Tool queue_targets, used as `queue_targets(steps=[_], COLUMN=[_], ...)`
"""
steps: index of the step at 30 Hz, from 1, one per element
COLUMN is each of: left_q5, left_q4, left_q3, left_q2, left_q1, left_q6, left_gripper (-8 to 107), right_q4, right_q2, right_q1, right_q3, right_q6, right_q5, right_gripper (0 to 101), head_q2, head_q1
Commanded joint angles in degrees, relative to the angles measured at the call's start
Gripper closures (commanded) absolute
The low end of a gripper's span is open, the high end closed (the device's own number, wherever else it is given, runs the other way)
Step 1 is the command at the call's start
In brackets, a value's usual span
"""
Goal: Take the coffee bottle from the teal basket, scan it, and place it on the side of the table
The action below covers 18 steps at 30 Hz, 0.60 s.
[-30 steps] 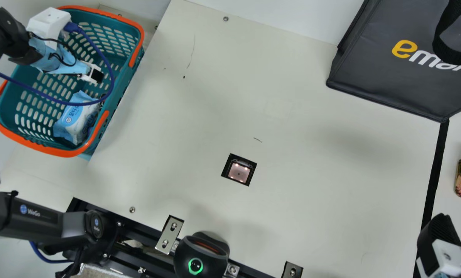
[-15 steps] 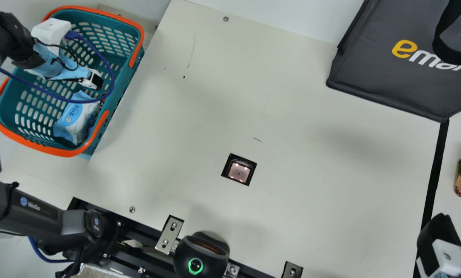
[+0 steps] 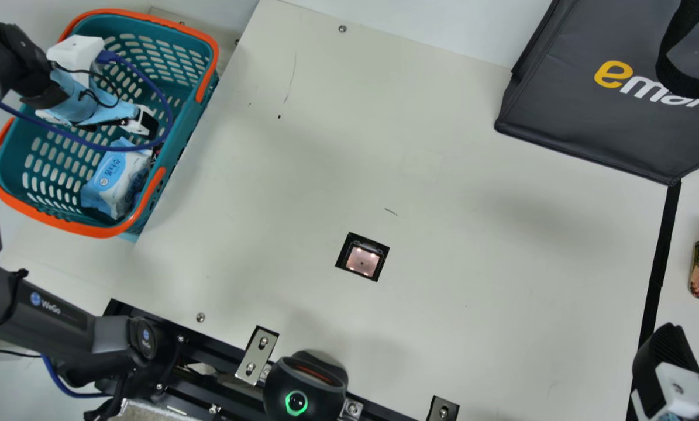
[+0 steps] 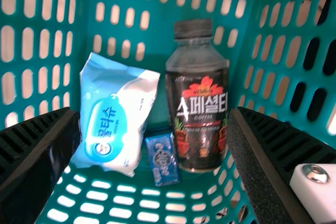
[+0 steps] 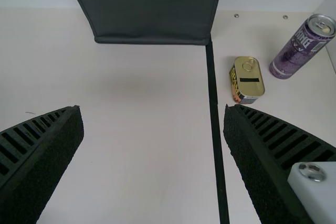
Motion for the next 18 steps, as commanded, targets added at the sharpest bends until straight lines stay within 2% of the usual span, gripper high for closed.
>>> queue_targets(steps=[1,11,18], left_q5=[-0.3,-2.1,-4.7], left_q4=[-1.4,-5.9,-6.0], left_q3=[-0.2,-1.4,-2.8], left_q2=[0.6,5.0,8.6], left_q1=[0.1,-0.1,-1.0], left_q6=[-0.3,-0.5,-1.2], left_gripper=[9,9,9], right_q4=[0.0,0.0,0.0], right_q2=[0.0,0.0,0.0], right_q1=[0.0,0.0,0.0], right_q3=[0.0,0.0,0.0], right_q6=[0.0,0.0,0.0], right_q5=[0.0,0.0,-0.1], right_gripper=[6,6,6], head_q2=[0.1,0.1,0.1], head_q1=[-1.7,-1.7,-1.7])
